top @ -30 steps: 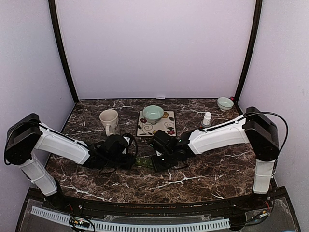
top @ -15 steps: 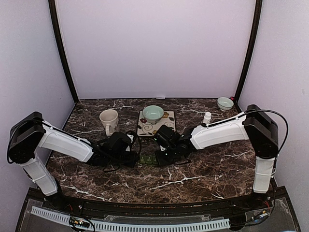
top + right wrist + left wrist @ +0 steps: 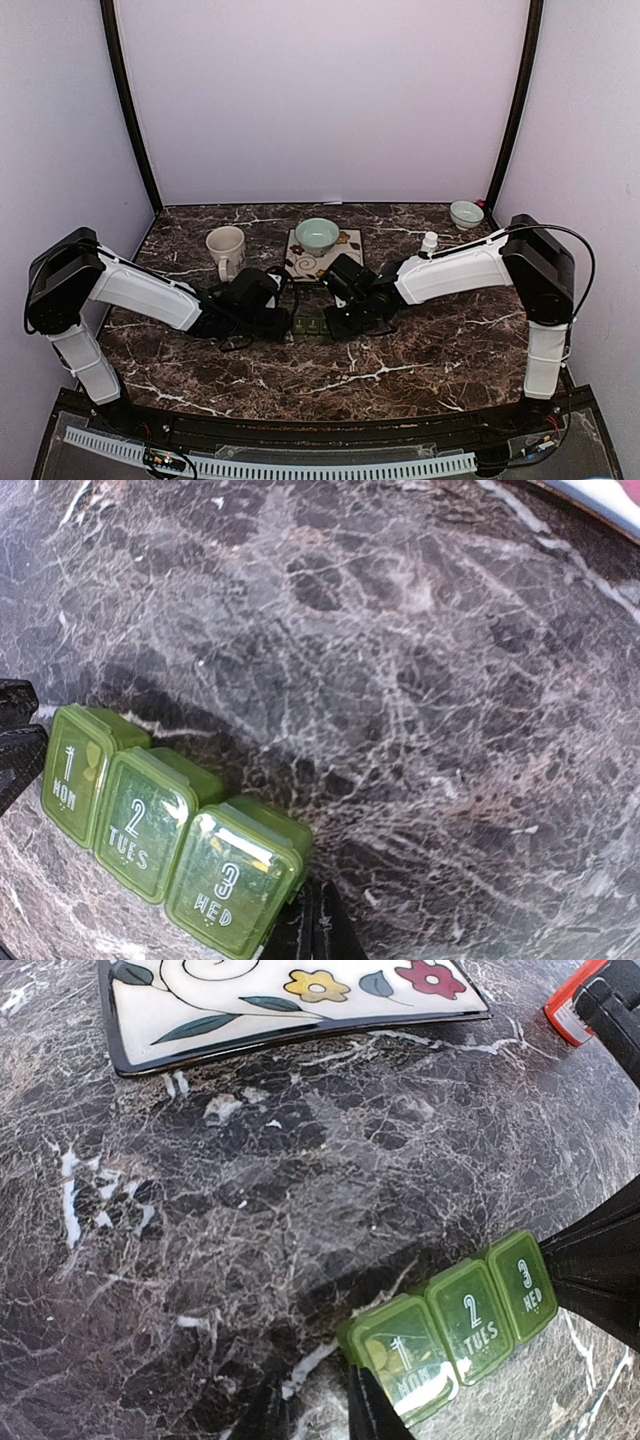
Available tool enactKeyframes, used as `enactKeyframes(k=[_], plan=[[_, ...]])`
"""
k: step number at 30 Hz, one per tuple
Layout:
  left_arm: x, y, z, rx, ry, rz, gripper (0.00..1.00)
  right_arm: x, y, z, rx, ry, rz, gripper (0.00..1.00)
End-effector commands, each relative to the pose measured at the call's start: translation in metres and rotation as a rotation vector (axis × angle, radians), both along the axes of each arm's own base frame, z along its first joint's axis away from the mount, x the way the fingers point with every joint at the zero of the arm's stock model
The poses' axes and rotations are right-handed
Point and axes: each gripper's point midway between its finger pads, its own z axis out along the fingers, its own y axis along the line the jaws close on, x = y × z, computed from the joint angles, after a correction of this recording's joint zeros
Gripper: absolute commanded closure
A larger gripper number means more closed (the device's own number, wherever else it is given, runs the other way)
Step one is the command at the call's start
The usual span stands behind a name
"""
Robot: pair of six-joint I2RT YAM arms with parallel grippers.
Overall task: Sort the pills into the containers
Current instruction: Place the pill container at the center of the board.
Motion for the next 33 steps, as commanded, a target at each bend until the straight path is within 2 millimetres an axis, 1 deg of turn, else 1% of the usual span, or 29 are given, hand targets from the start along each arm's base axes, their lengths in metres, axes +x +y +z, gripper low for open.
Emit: enactKeyframes(k=[1, 15, 33], plan=[[0.006, -0.015, 0.014, -0.045, -0.021, -0.033, 0.78, 0.014, 0.024, 0.012, 0.082, -0.037, 0.018, 0.96], [0.019, -0.015, 0.014, -0.044, -0.027, -0.028, 0.77, 0.027, 0.027, 0.012, 0.078, -0.043, 0.013, 0.96], [0.025, -0.013, 0.015, -0.04, -0.032, -0.024, 0.77, 0.029, 0.026, 0.01, 0.072, -0.04, 0.012, 0.95]])
